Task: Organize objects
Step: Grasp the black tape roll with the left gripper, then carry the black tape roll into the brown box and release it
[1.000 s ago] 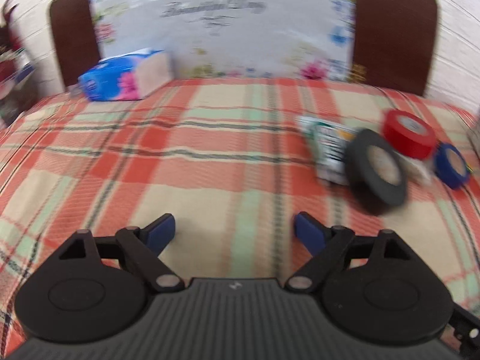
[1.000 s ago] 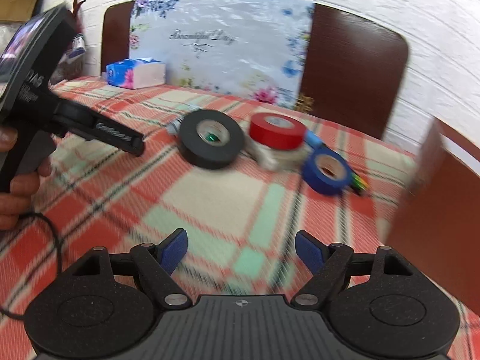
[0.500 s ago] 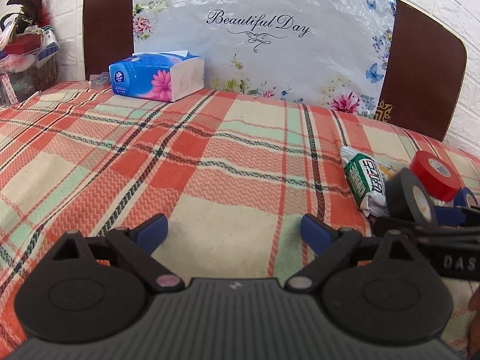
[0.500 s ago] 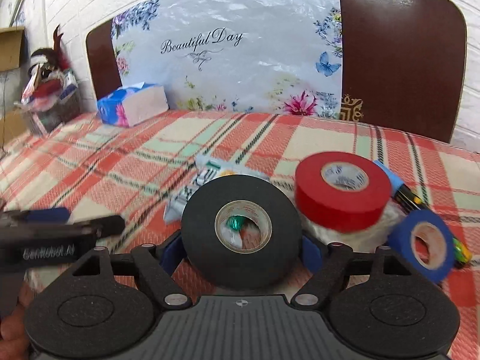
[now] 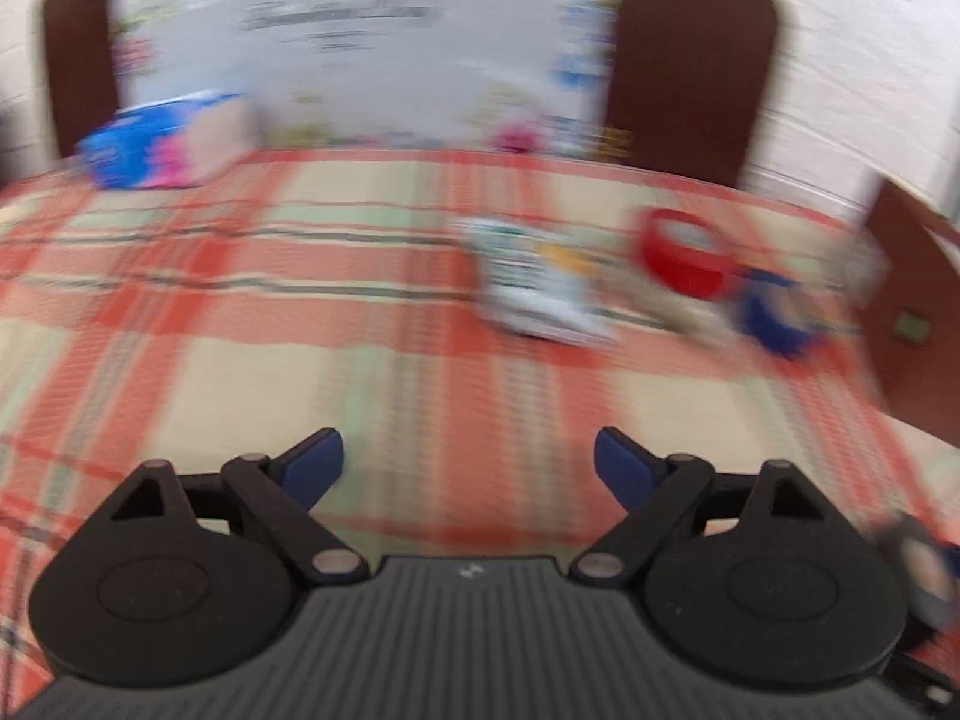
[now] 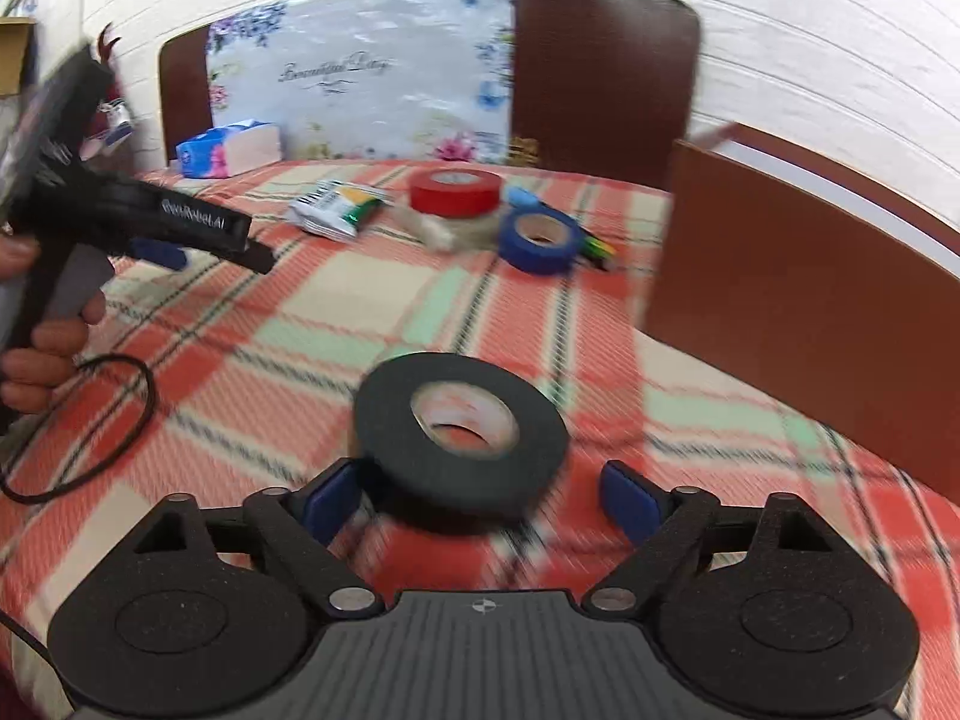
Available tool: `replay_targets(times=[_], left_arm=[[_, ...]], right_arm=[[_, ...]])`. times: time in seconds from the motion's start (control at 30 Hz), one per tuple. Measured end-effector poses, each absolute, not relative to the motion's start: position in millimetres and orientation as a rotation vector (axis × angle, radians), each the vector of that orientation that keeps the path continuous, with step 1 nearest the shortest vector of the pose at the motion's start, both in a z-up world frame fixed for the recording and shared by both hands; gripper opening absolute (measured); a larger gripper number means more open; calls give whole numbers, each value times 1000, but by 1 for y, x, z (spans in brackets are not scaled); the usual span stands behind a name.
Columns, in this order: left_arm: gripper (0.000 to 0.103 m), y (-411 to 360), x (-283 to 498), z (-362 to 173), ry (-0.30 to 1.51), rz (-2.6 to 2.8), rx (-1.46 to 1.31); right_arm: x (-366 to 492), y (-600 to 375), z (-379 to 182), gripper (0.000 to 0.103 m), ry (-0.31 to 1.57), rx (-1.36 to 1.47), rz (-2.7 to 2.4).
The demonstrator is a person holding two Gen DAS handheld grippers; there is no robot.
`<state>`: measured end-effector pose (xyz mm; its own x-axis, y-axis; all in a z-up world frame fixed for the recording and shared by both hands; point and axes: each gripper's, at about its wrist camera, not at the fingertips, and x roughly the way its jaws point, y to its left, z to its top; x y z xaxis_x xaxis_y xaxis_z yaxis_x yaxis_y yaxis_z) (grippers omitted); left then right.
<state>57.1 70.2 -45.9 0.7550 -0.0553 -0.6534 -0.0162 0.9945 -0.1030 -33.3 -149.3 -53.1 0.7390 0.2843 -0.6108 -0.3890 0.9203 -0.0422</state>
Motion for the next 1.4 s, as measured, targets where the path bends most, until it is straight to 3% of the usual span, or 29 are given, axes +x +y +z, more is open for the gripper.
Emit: replay_targets(times=[0.2, 0.3, 0.43, 0.5, 0.53, 0.6, 0.73, 1.07, 1.33, 1.4], left_arm=[[81, -16, 36, -23, 780, -334, -17], [72, -30, 44, -33, 912, -409, -69], [67, -40, 45, -46, 988, -437, -105], [57, -43, 44, -47, 992, -449, -94], [54, -46, 45, -47, 994, -453, -87], [41, -50, 45, -47, 992, -468, -74], [38, -57, 54, -32, 1007, -442, -60], [36, -126, 100, 78, 710, -528, 51], [36, -187, 169, 61, 716, -525, 92], [37, -195, 182, 49, 730, -499, 107]], right_arm=[[-38, -148, -55, 86, 622, -201, 362], [-38, -150, -55, 86, 620, -192, 366], [-41, -149, -53, 85, 614, -203, 389], [-42, -148, -53, 84, 614, -206, 414], [-40, -148, -54, 76, 621, -201, 427], [-38, -148, -53, 72, 629, -182, 459], [-37, -152, -46, 72, 594, -157, 449], [8, -203, 31, 72, 299, -139, 266], [79, -241, 20, 72, 354, -124, 179], [90, -245, 13, 79, 366, -97, 187]])
